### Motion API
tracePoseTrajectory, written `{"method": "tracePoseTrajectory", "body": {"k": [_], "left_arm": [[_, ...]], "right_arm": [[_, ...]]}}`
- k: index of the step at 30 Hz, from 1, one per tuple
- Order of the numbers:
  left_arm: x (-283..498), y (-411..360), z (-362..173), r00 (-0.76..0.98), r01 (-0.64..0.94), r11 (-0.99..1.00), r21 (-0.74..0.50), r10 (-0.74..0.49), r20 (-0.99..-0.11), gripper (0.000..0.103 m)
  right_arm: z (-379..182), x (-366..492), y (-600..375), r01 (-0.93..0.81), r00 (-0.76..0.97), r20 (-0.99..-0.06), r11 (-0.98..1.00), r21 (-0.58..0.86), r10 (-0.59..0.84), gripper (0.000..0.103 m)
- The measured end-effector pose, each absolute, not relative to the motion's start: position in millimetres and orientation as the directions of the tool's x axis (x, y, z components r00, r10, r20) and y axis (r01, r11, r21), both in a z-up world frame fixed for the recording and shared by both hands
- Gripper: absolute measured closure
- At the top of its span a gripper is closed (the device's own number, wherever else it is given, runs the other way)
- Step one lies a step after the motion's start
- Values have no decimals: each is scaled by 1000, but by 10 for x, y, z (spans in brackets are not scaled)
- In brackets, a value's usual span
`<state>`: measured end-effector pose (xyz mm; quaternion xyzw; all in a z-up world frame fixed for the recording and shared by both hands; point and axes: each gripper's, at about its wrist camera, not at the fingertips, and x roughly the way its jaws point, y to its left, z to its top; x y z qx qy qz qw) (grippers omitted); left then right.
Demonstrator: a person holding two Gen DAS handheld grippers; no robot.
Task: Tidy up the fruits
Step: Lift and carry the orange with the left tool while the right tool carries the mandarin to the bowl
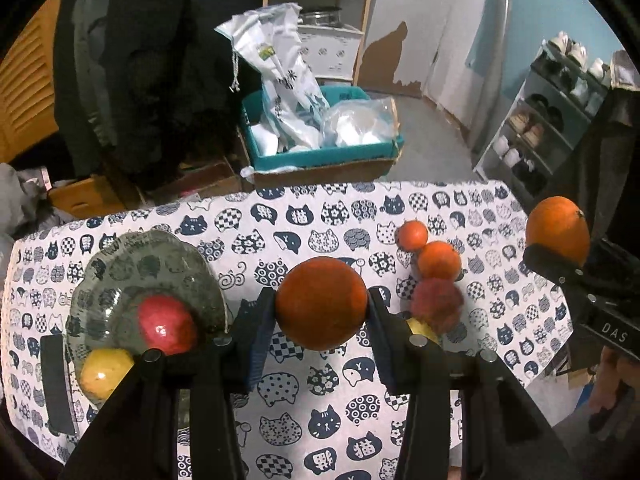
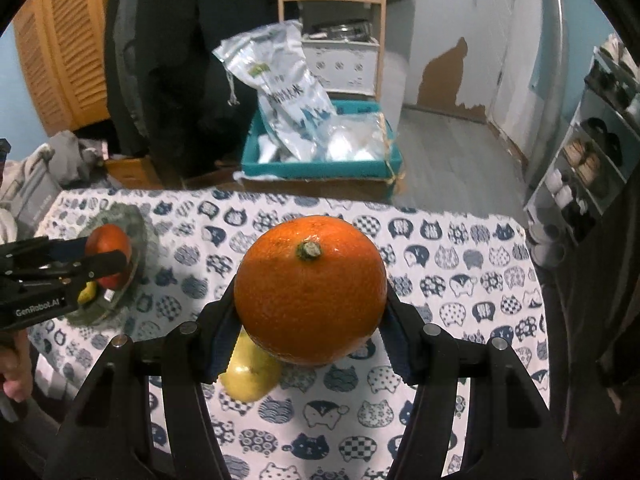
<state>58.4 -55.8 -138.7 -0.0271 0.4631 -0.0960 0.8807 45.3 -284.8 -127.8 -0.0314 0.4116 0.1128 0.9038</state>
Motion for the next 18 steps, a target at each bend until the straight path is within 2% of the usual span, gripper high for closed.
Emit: {"method": "tracePoseTrajectory", "body": {"k": [18], "left_arm": [[470,-127,-1071,630,72,991,-117,-136,-765,58]], "right_arm": [[-929,486,-2209,-334,653,-710,942,40,262,40]]}}
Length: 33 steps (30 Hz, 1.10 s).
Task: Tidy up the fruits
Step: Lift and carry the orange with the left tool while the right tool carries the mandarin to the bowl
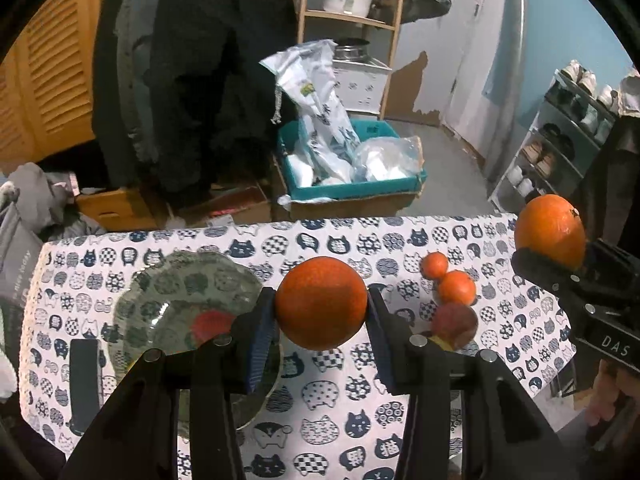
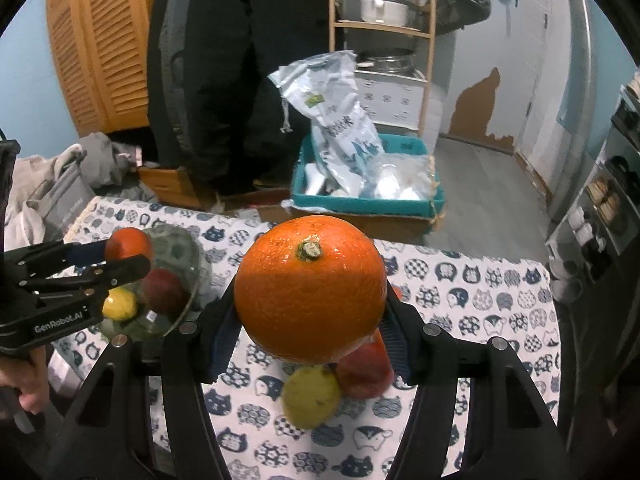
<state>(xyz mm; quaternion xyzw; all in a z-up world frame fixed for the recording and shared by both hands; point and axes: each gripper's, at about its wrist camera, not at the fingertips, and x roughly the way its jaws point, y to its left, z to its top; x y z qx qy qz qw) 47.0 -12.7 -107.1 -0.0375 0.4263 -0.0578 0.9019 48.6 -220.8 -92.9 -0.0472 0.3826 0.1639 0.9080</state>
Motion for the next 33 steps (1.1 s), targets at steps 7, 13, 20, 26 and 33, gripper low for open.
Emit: {"method": "tracePoseTrajectory", "body": {"k": [7,13,20,26,33], "left_arm": [[438,135,-1060,639,26,993,-118,-107,-762,58],[395,396,-1044,651,-21,994,-107,-67,-756,58],[354,712,-1096,647,-74,992,-105,-32,-762,58],[354,999,-1193,633,-125,988,-87,13,-774,58],[429,1395,-1389,593,-211,974,-86,57,-803,58]], "right_arm": [[-912,542,-1899,-376,636,-714,926,44,292,40],[-924,597,-1590,-415,617,-720,909,43,316,40],[-978,670,-1172,-463,588,-732,885,44,344,40],[-1074,780,-796,-500,550,-748,864,61,372,40],[-1276,936,-390,-534,499,-773,841,84,393,40]]}}
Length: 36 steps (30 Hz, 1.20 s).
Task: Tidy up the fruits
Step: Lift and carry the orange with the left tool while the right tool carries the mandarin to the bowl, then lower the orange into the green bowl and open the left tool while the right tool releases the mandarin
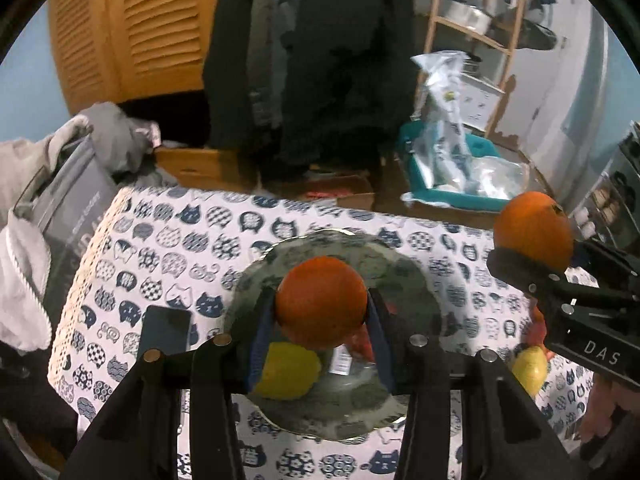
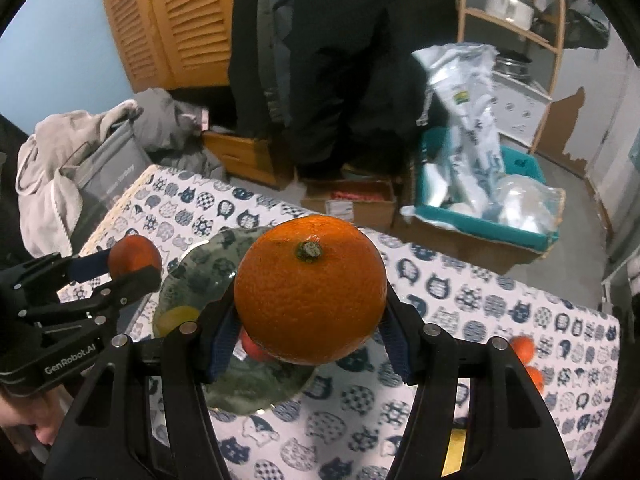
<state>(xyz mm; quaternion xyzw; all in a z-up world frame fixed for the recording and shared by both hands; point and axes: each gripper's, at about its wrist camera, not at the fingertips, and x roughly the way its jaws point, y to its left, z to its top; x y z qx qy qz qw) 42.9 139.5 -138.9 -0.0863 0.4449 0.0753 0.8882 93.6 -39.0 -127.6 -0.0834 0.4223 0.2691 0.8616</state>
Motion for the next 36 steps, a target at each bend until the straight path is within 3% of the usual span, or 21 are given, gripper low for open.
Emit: {"method": "tracePoseTrajectory", "body": {"k": [17,30,36], "left_arm": [[732,1849,-2248,443,-310,945,-109,42,-896,58],[842,1874,-2494,380,-315,943,-109,21,-925,57],[846,1899,-2534,366,-327,941,-86,42,-930,49]], "right_arm": [[-1948,1224,147,-566,373,-851,817,106,369,40],[-2144,1325,183,-552,309,-873,819,158,377,40],[-2180,1379,247,-550,284,-876,815,183,389,40]]}}
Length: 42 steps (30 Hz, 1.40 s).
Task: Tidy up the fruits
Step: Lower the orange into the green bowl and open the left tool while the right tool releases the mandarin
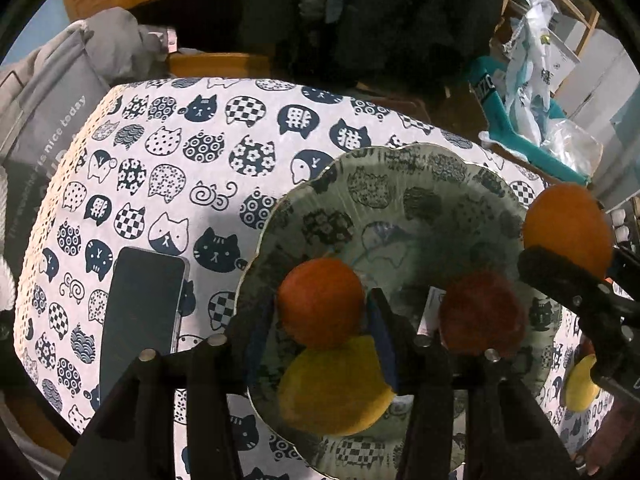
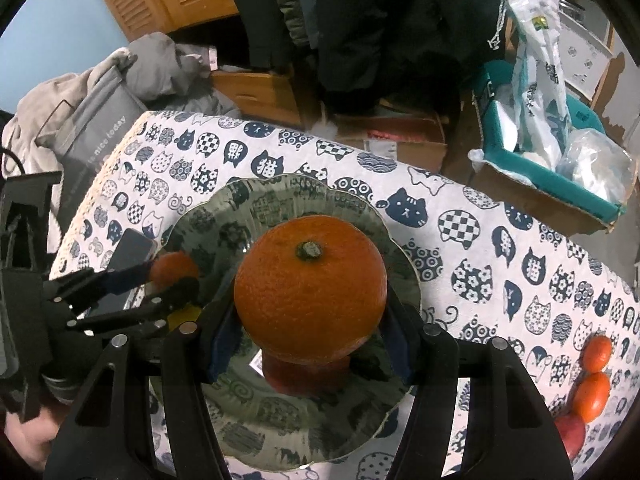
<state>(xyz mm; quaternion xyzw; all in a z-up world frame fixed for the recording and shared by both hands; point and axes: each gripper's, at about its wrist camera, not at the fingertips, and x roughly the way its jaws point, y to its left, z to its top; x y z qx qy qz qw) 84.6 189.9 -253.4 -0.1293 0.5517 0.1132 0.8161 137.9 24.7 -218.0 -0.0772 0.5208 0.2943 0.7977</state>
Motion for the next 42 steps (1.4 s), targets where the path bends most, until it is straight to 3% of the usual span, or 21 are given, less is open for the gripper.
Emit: {"method": "tracePoseTrajectory", "body": {"k": [5,25,29,42], "left_arm": [[802,1949,-2414,402,-340,936,-90,58,-914,35],[569,2116,-2182,428,-404,908,-115,76,-901,34],[571,2088,-2131,433,-409,906,-112,85,-897,28],[488,1984,-1767,507,-401,900,-171,63,-859,28]], "right_arm": [[-2218,1419,308,-550,264,-879,811,200,396,40],[-2407,1410,474,-578,212,-909,796,179,359,36],[-2298,1409,465,-581,238,-895,794,179,376,30],[-1781,1368,169,-541,379,-846,831,127,376,30]]}}
